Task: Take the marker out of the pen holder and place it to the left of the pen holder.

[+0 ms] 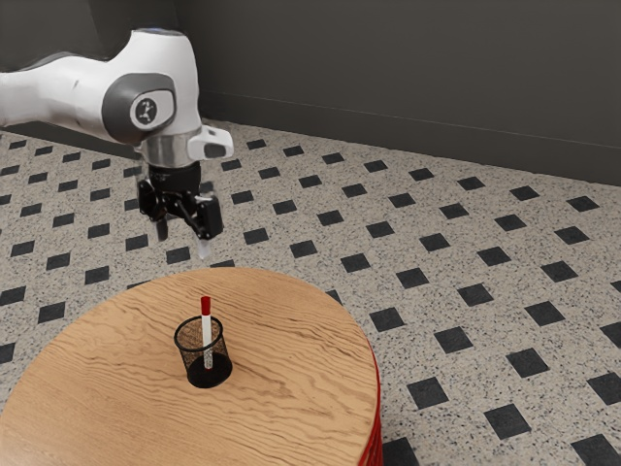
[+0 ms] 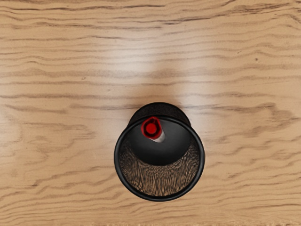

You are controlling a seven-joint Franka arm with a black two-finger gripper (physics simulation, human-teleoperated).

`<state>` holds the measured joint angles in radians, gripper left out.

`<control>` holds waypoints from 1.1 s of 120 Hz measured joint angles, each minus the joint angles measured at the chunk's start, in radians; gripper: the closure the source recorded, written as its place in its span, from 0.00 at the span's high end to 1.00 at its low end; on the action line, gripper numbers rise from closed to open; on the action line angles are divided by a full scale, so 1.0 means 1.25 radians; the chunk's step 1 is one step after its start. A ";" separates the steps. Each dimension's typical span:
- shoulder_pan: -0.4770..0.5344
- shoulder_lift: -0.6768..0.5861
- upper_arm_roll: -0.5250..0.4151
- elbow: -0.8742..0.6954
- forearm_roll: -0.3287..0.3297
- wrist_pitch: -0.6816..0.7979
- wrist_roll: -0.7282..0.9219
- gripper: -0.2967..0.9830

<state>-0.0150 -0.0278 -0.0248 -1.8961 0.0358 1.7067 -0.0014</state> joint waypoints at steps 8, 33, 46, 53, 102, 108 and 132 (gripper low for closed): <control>-0.006 0.002 -0.001 -0.048 -0.003 0.033 -0.002 0.77; -0.016 0.084 -0.001 -0.098 -0.006 0.134 -0.007 0.77; 0.002 0.129 0.005 -0.077 -0.003 0.163 -0.007 0.77; 0.008 0.145 0.008 -0.064 -0.002 0.169 -0.006 0.77; 0.006 0.170 0.006 -0.083 -0.006 0.190 -0.002 0.77; 0.006 0.171 0.006 -0.084 -0.006 0.191 -0.001 0.77; 0.006 0.168 0.006 -0.102 -0.008 0.187 -0.001 0.74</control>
<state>-0.0077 0.1817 -0.0169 -2.0235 0.0261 1.9399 -0.0024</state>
